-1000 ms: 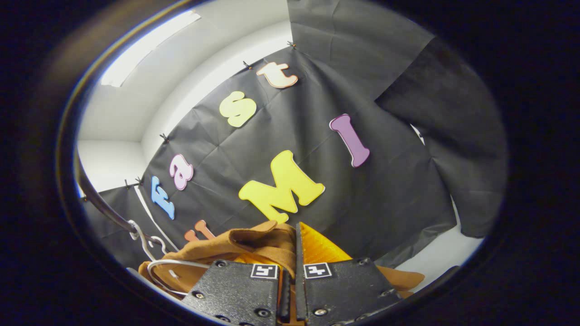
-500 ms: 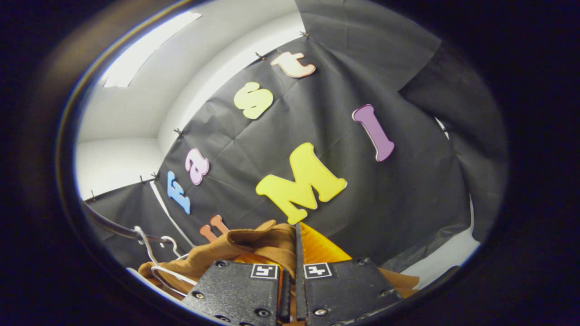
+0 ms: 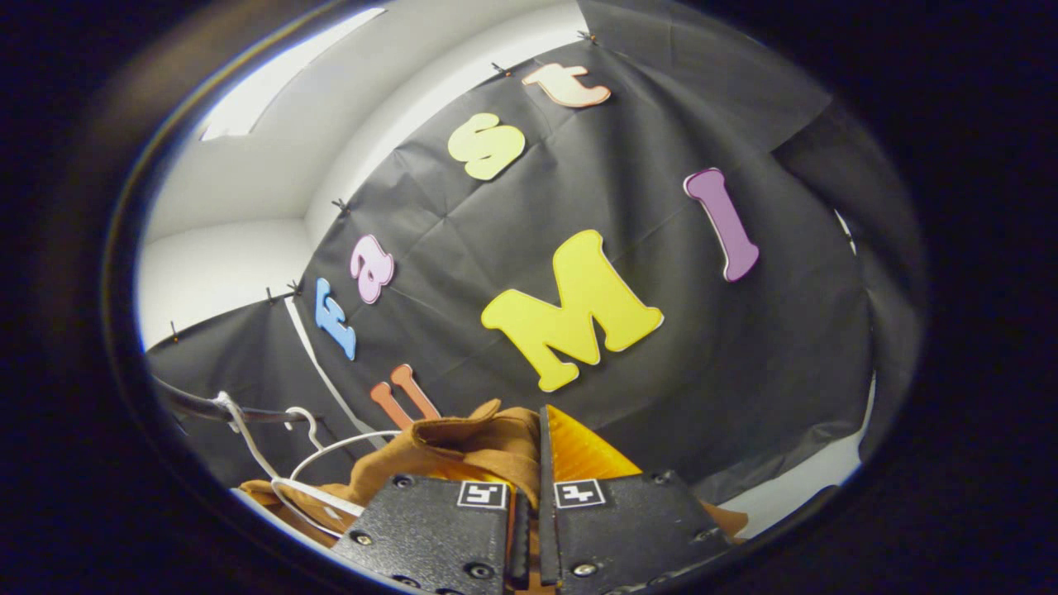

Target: Grasp the clothes on the hanger with both hands and then place them into the laundry hamper below.

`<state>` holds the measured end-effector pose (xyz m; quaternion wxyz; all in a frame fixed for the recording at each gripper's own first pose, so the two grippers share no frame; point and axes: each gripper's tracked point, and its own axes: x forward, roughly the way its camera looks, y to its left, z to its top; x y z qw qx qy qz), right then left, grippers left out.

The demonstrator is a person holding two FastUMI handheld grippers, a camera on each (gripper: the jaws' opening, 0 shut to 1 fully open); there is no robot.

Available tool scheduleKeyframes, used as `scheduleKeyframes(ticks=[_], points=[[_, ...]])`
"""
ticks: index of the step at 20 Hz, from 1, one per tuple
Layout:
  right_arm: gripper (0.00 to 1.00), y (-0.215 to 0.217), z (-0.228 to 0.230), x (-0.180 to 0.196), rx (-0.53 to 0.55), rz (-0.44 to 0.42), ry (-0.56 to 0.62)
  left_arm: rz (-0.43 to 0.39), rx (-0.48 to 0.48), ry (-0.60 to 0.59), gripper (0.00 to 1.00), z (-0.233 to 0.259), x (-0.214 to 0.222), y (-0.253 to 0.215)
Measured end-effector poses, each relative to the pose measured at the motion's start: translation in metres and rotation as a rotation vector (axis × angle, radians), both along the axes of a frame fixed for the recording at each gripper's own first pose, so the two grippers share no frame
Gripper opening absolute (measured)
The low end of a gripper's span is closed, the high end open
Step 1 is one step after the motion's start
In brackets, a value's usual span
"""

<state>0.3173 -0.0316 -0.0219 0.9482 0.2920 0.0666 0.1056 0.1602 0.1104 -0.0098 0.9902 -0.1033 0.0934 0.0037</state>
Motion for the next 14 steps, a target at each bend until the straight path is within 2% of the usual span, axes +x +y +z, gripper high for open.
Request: scheduleKeyframes(ticks=[4, 8, 14], points=[[0.08, 0.000, -0.027, 0.020, 0.000, 0.043, 0.066, -0.043, -0.035, 0.051, 0.07, -0.022, 0.022, 0.009], [0.08, 0.002, -0.061, 0.026, 0.039, 0.076, 0.133, -0.050, -0.067, 0.123, 0.08, -0.055, 0.030, 0.017], [0.08, 0.003, -0.066, 0.027, 0.116, 0.128, 0.137, -0.080, -0.117, 0.123, 0.08, -0.073, 0.028, 0.009]])
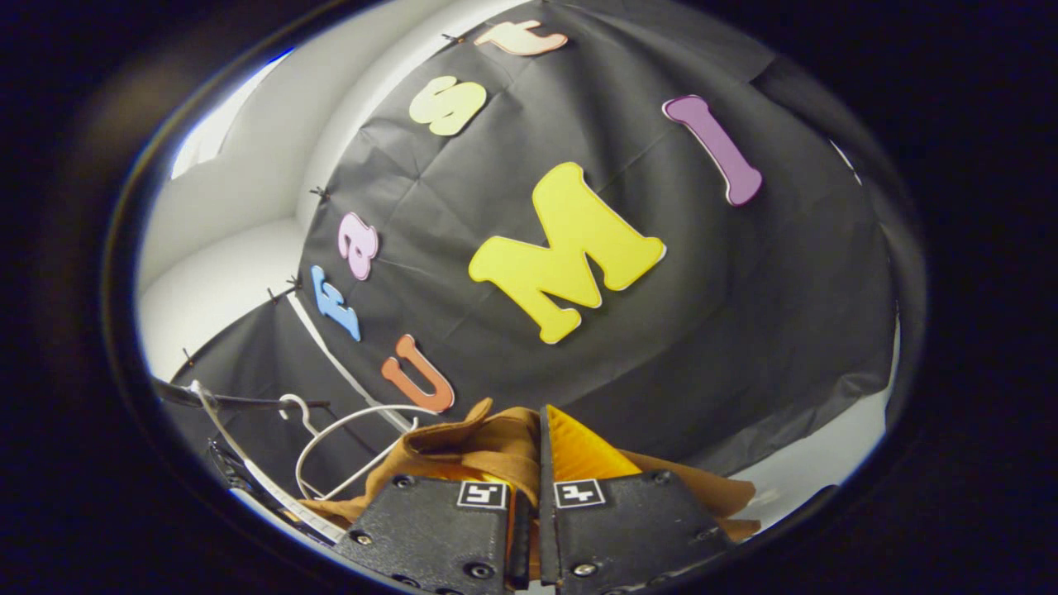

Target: Grasp the clothes on the hanger with both hands and then place them into the laundry hamper below.

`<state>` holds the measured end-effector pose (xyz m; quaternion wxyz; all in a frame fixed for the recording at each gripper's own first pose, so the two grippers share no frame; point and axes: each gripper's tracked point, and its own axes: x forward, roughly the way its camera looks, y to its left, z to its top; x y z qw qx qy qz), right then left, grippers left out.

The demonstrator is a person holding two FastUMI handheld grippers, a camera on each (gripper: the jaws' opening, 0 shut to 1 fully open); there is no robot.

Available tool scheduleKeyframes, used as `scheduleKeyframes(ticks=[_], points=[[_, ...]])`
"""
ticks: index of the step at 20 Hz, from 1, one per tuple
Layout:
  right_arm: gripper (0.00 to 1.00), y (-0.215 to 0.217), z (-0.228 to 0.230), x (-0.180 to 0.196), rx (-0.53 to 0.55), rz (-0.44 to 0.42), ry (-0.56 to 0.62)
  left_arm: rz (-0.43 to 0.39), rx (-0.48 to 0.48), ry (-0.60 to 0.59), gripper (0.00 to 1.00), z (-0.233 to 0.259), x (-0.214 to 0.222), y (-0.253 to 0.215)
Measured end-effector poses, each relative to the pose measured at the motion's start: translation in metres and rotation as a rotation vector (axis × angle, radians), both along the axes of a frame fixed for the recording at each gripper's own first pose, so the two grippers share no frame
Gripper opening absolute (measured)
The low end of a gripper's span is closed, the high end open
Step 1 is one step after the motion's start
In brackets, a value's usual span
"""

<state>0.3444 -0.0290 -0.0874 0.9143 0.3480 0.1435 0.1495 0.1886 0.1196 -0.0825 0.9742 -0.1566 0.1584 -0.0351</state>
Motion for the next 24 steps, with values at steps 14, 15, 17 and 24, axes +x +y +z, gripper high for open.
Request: scheduleKeyframes(ticks=[14, 15, 17, 24], points=[[0.08, -0.018, -0.062, -0.031, 0.014, 0.018, 0.122, -0.049, -0.094, 0.055, 0.08, -0.050, -0.026, -0.020], [0.08, -0.019, -0.068, -0.036, 0.010, 0.011, 0.131, -0.051, -0.096, 0.055, 0.08, -0.051, -0.028, -0.021], [0.08, -0.019, -0.072, -0.049, 0.001, 0.008, 0.136, -0.054, -0.098, 0.054, 0.08, -0.052, -0.035, -0.025], [0.08, -0.007, -0.087, -0.093, -0.037, 0.013, 0.143, -0.089, -0.033, 0.060, 0.08, -0.062, -0.050, -0.044]])
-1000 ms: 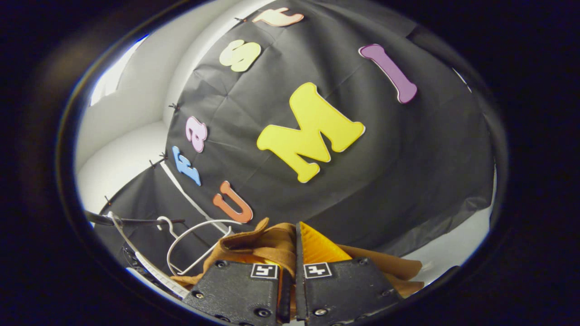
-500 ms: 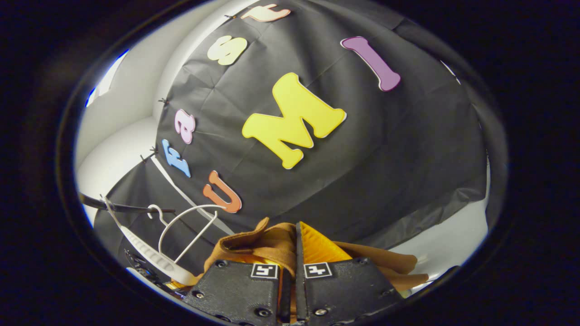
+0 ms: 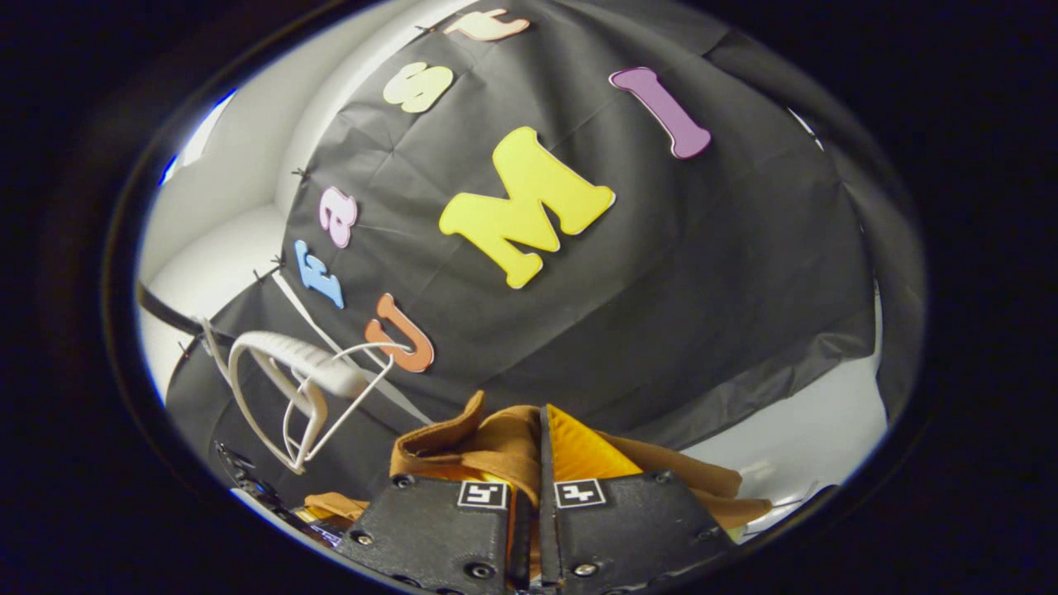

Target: Grasp the clothes on the hanger with both hands and then place them into the laundry hamper below.

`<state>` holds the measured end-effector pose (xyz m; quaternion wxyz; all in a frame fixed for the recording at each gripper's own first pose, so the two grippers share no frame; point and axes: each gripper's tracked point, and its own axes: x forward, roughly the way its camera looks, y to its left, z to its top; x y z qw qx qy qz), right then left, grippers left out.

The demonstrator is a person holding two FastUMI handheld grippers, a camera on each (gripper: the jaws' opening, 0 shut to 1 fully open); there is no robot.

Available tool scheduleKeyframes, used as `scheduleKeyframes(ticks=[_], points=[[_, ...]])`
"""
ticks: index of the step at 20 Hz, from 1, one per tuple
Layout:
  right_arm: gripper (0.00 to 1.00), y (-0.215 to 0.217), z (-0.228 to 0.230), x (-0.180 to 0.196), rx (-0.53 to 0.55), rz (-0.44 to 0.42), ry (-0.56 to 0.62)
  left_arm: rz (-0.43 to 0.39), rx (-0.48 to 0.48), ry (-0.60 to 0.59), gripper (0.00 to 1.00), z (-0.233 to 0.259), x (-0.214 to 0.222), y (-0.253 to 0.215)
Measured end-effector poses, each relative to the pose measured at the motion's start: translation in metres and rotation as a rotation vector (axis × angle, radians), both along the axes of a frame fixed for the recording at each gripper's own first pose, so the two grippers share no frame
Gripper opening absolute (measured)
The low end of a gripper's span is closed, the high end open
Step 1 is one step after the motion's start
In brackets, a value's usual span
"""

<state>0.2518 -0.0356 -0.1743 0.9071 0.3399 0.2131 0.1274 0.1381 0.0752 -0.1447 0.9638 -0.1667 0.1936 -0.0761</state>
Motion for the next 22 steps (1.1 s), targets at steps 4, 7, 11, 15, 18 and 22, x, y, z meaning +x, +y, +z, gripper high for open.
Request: scheduleKeyframes(ticks=[4, 7, 11, 15, 18, 22], points=[[0.08, 0.017, -0.006, -0.025, -0.042, 0.033, 0.002, -0.034, 0.012, -0.001, 0.08, -0.001, -0.013, -0.017], [0.08, 0.033, 0.004, -0.043, -0.024, 0.065, -0.009, -0.062, 0.016, -0.021, 0.08, 0.006, -0.018, -0.033], [0.08, 0.051, 0.021, -0.059, 0.002, 0.085, -0.039, -0.119, 0.011, -0.050, 0.08, 0.016, -0.026, -0.059], [0.08, 0.079, 0.035, -0.084, 0.007, 0.130, -0.065, -0.162, 0.014, -0.058, 0.08, 0.020, -0.034, -0.080], [0.07, 0.103, 0.047, -0.102, 0.004, 0.173, -0.076, -0.199, 0.034, -0.065, 0.08, 0.025, -0.042, -0.095], [0.08, 0.136, 0.064, -0.123, -0.012, 0.244, -0.106, -0.242, 0.066, -0.087, 0.08, 0.036, -0.051, -0.111]])
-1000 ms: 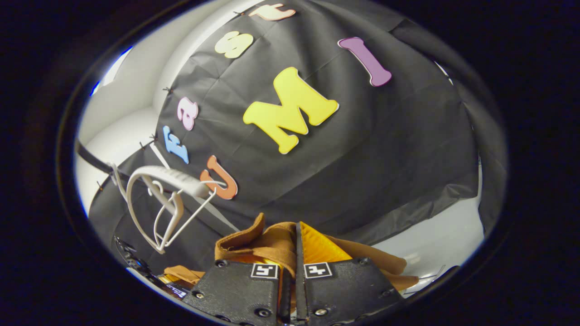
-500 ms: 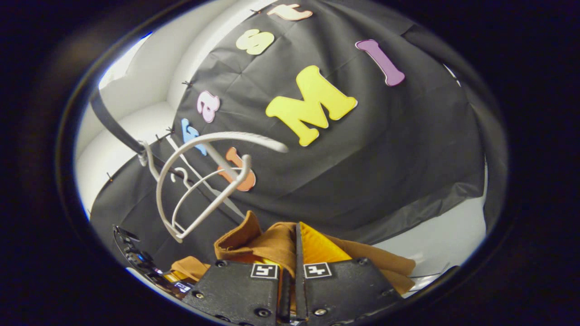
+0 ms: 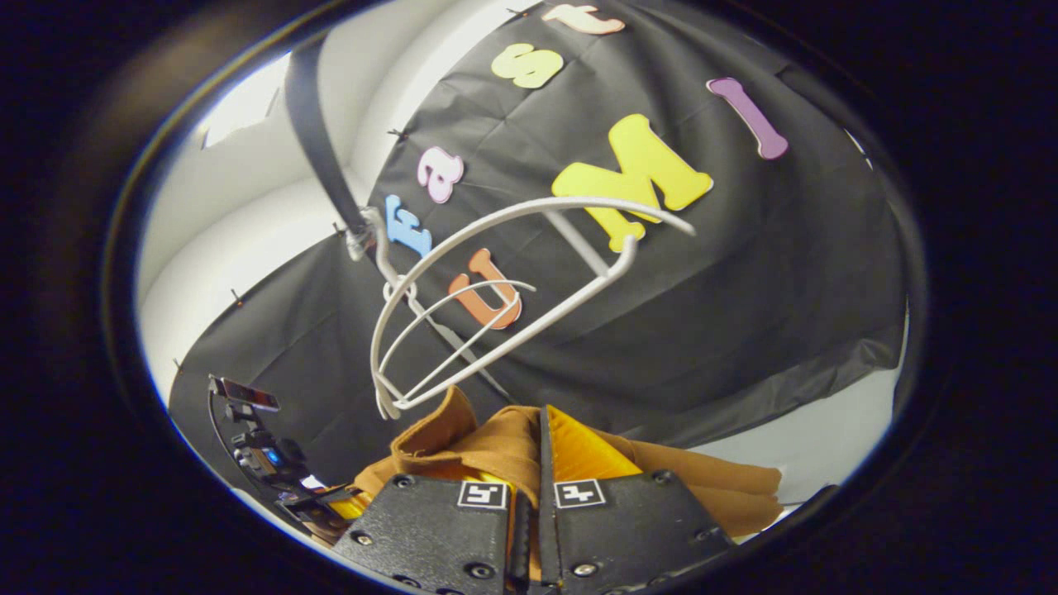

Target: Grasp the clothes on the hanger with both hands and then place them into the laundry hamper below.

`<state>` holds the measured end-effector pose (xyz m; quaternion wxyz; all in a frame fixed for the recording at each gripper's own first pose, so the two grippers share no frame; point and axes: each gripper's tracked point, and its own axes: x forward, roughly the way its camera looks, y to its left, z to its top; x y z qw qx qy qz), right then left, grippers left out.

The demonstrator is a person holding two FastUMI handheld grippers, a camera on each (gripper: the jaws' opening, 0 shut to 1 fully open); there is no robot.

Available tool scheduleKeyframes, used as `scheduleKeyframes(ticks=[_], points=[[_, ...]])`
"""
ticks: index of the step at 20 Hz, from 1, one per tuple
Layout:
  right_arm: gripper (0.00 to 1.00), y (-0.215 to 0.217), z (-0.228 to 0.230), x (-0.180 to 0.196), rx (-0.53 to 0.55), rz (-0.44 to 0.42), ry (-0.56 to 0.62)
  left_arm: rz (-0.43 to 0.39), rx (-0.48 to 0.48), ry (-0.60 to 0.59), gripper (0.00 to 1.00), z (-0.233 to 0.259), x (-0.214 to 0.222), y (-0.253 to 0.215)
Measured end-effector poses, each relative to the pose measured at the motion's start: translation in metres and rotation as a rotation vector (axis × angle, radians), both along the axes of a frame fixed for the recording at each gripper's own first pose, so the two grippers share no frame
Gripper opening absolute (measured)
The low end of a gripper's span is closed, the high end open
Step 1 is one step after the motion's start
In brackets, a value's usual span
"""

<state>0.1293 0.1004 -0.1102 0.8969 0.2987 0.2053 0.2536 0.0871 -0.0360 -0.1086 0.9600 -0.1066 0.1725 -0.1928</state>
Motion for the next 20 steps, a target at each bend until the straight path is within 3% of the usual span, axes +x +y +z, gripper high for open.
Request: scheduleKeyframes(ticks=[4, 6, 10, 14, 20], points=[[0.07, 0.032, -0.002, -0.013, -0.010, 0.059, -0.002, -0.040, 0.084, 0.000, 0.08, -0.005, -0.005, -0.007], [0.08, 0.036, -0.020, -0.012, -0.033, 0.048, 0.018, -0.039, 0.120, 0.010, 0.08, -0.016, -0.006, -0.006], [0.08, 0.050, -0.066, -0.011, -0.061, 0.046, 0.098, -0.028, 0.187, 0.055, 0.08, -0.057, -0.004, -0.002], [0.08, 0.054, -0.121, -0.011, -0.155, 0.011, 0.154, -0.007, 0.224, 0.130, 0.08, -0.105, -0.005, 0.007], [0.08, 0.057, -0.203, -0.006, -0.253, -0.026, 0.276, 0.027, 0.209, 0.276, 0.08, -0.177, -0.008, 0.014]])
